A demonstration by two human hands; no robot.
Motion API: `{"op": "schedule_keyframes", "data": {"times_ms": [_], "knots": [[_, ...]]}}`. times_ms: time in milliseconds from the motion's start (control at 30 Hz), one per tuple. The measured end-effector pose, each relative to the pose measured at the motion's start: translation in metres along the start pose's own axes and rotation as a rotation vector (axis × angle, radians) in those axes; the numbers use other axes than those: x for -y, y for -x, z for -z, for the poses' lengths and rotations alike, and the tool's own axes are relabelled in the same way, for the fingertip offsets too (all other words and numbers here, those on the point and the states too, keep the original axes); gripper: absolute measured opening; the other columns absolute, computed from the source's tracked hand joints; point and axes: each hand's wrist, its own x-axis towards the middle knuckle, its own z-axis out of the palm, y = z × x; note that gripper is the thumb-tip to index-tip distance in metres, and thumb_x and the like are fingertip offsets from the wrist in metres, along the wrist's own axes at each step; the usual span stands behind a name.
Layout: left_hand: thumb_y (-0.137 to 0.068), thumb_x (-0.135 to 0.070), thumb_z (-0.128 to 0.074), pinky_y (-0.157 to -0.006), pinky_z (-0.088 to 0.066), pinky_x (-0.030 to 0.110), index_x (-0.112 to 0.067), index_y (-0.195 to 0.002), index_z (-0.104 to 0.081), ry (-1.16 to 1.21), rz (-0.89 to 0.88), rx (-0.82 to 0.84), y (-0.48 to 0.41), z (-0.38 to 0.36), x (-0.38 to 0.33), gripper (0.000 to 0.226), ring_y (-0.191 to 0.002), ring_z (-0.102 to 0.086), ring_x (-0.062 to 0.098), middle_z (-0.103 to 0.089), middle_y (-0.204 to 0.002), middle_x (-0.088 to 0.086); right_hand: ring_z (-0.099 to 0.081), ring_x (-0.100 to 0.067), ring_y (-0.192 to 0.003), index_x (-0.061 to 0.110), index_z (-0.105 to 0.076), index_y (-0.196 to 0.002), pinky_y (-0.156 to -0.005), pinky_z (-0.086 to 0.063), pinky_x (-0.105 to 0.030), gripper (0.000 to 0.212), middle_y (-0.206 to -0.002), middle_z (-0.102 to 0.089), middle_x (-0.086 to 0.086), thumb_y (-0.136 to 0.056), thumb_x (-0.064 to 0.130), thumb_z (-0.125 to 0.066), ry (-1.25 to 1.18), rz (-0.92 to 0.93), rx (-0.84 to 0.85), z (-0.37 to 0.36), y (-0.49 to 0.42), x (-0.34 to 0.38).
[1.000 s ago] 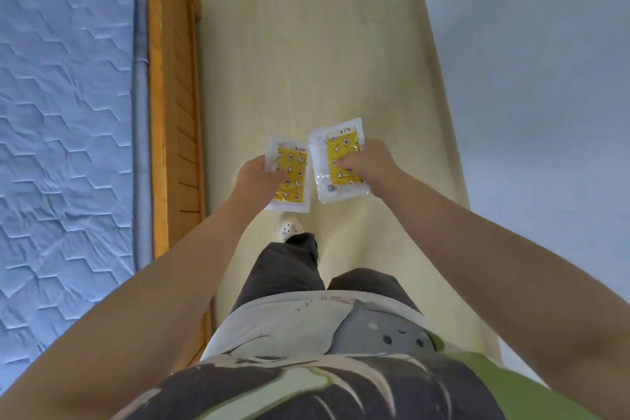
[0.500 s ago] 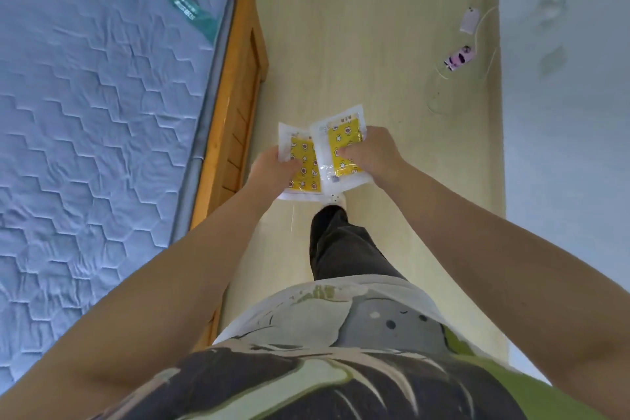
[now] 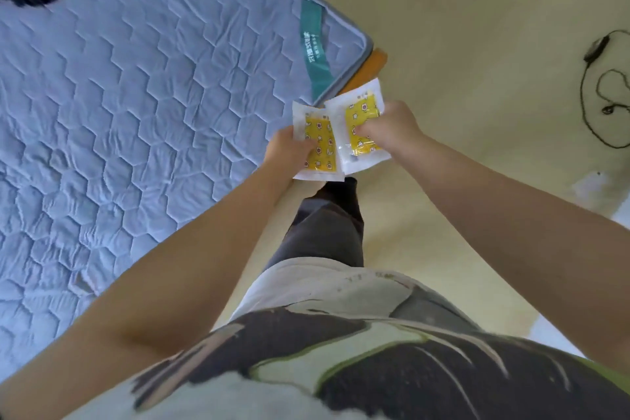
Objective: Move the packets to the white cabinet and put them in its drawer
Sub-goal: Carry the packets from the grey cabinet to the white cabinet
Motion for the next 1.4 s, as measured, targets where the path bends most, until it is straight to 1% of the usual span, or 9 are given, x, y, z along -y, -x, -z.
{"op": "schedule_keyframes", "data": {"times_ms": [100, 233, 333, 400, 567, 700, 900, 1167, 1400], "knots": [[-0.092, -0.016, -0.057, -0.054, -0.041, 0.02, -0.017, -0.099, -0.058, 0.122, 0.063, -0.088, -0.046, 0.024, -0.028, 0.007, -0.073, -0.056, 0.018, -0.056, -0.074, -0.004, -0.067, -0.024, -0.09, 0.004, -0.068, -0.1, -0.07, -0.048, -0.026, 0.024, -0.094, -0.069, -0.008, -0.076, 0.006, -0.067, 0.121, 0.064, 0.049, -0.006, -0.068, 0.061], [-0.092, -0.015, -0.055, -0.051, -0.038, 0.019, -0.016, -0.097, -0.055, 0.242, 0.125, -0.211, -0.089, 0.052, -0.07, 0.005, -0.063, -0.052, 0.009, -0.054, -0.074, -0.006, -0.062, -0.022, -0.082, 0.008, -0.062, -0.1, -0.066, -0.044, -0.027, 0.026, -0.091, -0.063, -0.006, -0.074, 0.01, -0.066, 0.263, 0.12, 0.154, -0.011, -0.138, 0.131], [-0.091, -0.014, -0.054, -0.056, -0.041, 0.025, -0.018, -0.081, -0.052, 0.285, 0.178, -0.294, -0.115, 0.065, -0.102, 0.011, -0.07, -0.053, 0.018, -0.052, -0.069, -0.005, -0.059, -0.022, -0.079, 0.008, -0.059, -0.109, -0.056, -0.04, -0.024, 0.034, -0.095, -0.061, -0.007, -0.076, 0.011, -0.066, 0.34, 0.193, 0.209, -0.007, -0.178, 0.172], [-0.092, -0.015, -0.053, -0.062, -0.044, 0.027, -0.018, -0.085, -0.053, 0.322, 0.222, -0.321, -0.133, 0.067, -0.124, 0.007, -0.073, -0.054, 0.018, -0.053, -0.071, -0.005, -0.059, -0.022, -0.079, 0.016, -0.056, -0.104, -0.055, -0.039, -0.023, 0.031, -0.093, -0.06, -0.006, -0.076, 0.012, -0.066, 0.387, 0.232, 0.257, 0.0, -0.206, 0.195], [-0.093, -0.013, -0.051, -0.066, -0.044, 0.027, -0.013, -0.105, -0.058, 0.427, 0.255, -0.456, -0.198, 0.06, -0.195, 0.014, -0.08, -0.057, 0.019, -0.059, -0.087, -0.001, -0.062, -0.026, -0.084, 0.008, -0.06, -0.093, -0.064, -0.043, -0.028, 0.022, -0.093, -0.064, -0.009, -0.073, 0.013, -0.068, 0.479, 0.296, 0.338, 0.027, -0.295, 0.249], [-0.091, -0.013, -0.052, -0.069, -0.046, 0.028, -0.014, -0.103, -0.059, 0.494, 0.309, -0.543, -0.268, 0.036, -0.271, 0.013, -0.081, -0.057, 0.019, -0.06, -0.088, 0.001, -0.058, -0.027, -0.073, 0.01, -0.054, -0.078, -0.055, -0.038, -0.027, 0.012, -0.079, -0.059, -0.007, -0.074, 0.011, -0.065, 0.642, 0.431, 0.406, 0.069, -0.38, 0.294], [-0.089, -0.01, -0.052, -0.071, -0.048, 0.028, -0.012, -0.101, -0.062, 0.693, 0.374, -0.654, -0.363, -0.008, -0.42, 0.015, -0.081, -0.06, 0.019, -0.063, -0.089, 0.001, -0.04, -0.019, -0.059, 0.017, -0.035, -0.067, -0.049, -0.028, -0.026, 0.029, -0.065, -0.04, 0.002, -0.076, 0.008, -0.06, 0.774, 0.523, 0.468, 0.173, -0.512, 0.389], [-0.093, -0.011, -0.052, -0.051, -0.041, 0.018, -0.02, -0.091, -0.057, 0.712, 0.308, -0.638, -0.458, 0.006, -0.579, 0.011, -0.064, -0.056, 0.004, -0.059, -0.076, -0.011, -0.038, -0.014, -0.055, 0.017, -0.037, -0.07, -0.048, -0.028, -0.027, 0.028, -0.064, -0.041, 0.002, -0.078, 0.011, -0.064, 0.708, 0.538, 0.425, 0.271, -0.644, 0.505], [-0.094, -0.018, -0.056, -0.058, -0.047, 0.02, -0.017, -0.107, -0.059, 0.684, 0.251, -0.658, -0.522, 0.076, -0.631, 0.014, -0.077, -0.063, 0.009, -0.065, -0.091, -0.006, -0.046, -0.019, -0.067, 0.016, -0.043, -0.077, -0.059, -0.035, -0.028, 0.024, -0.067, -0.043, 0.002, -0.074, 0.012, -0.066, 0.621, 0.559, 0.462, 0.256, -0.708, 0.597]]}}
